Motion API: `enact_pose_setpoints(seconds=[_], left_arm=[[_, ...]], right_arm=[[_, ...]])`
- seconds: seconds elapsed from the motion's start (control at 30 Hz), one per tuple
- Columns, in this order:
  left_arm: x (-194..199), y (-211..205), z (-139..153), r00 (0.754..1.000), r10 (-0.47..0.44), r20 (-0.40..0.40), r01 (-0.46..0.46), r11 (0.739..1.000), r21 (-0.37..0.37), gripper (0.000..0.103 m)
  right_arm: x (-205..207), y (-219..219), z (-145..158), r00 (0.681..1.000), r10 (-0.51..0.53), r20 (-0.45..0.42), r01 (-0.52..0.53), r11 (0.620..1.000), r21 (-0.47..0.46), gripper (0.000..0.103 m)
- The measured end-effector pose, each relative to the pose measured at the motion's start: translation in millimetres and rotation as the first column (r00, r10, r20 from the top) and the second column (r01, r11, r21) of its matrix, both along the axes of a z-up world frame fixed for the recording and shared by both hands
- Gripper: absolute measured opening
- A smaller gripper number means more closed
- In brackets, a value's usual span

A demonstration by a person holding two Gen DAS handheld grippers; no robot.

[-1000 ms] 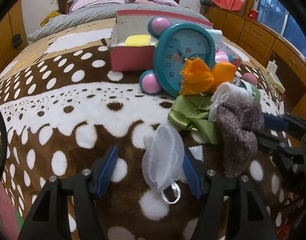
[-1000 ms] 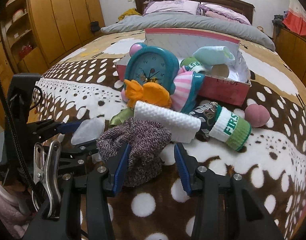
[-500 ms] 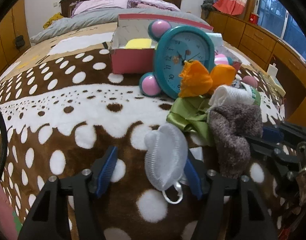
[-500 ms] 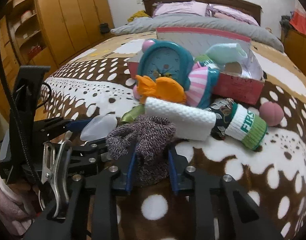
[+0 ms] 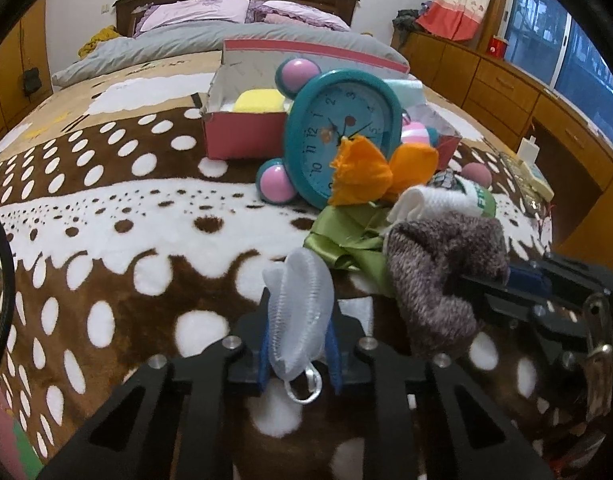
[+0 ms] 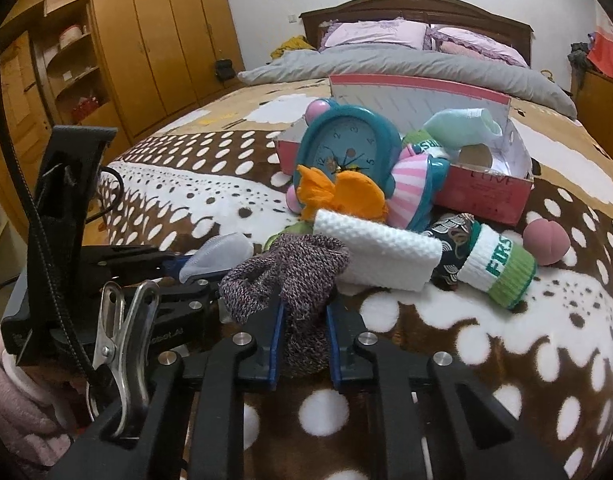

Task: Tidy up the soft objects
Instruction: 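Grasp the white mesh puff with the left tool while the right tool grasps the grey sock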

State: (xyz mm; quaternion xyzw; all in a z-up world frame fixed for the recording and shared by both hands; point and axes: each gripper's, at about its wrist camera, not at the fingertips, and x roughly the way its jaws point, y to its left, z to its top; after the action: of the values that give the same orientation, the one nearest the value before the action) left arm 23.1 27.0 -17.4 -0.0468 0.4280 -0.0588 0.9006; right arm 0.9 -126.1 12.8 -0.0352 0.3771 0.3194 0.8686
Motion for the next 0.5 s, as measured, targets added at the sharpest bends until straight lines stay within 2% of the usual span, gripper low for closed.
enact_pose_setpoints(seconds=[0.5], left_arm=[[-6,-5,27,0.998,-0.006,0.059,0.005,1.000,0.015,0.019]], right_arm=[[-5,-13,15,1.000,0.002,0.010,-0.003,0.998,0.069,0.018]])
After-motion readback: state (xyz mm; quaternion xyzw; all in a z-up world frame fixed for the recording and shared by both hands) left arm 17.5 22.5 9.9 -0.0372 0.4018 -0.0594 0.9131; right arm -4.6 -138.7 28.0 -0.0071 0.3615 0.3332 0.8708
